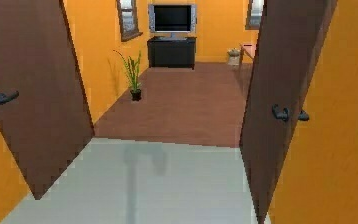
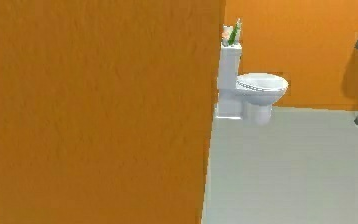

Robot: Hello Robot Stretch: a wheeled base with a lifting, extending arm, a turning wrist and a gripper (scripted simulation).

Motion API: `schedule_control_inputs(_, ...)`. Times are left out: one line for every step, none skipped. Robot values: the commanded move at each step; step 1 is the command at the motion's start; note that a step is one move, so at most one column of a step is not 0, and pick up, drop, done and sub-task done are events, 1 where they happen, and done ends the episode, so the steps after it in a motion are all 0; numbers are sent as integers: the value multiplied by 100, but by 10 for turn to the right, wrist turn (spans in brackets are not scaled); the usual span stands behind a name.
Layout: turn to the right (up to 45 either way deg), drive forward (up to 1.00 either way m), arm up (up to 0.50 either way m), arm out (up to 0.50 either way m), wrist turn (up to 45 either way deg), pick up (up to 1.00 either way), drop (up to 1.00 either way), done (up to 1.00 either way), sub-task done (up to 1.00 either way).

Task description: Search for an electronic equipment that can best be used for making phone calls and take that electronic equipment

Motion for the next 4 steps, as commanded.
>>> schedule_control_inputs(0,100,0,0,0,0,0,0,0)
schedule_control_inputs(0,100,0,0,0,0,0,0,0)
schedule_control_inputs(180,0,0,0,0,0,0,0,0)
schedule_control_inputs(0,15,0,0,0,0,0,0,0)
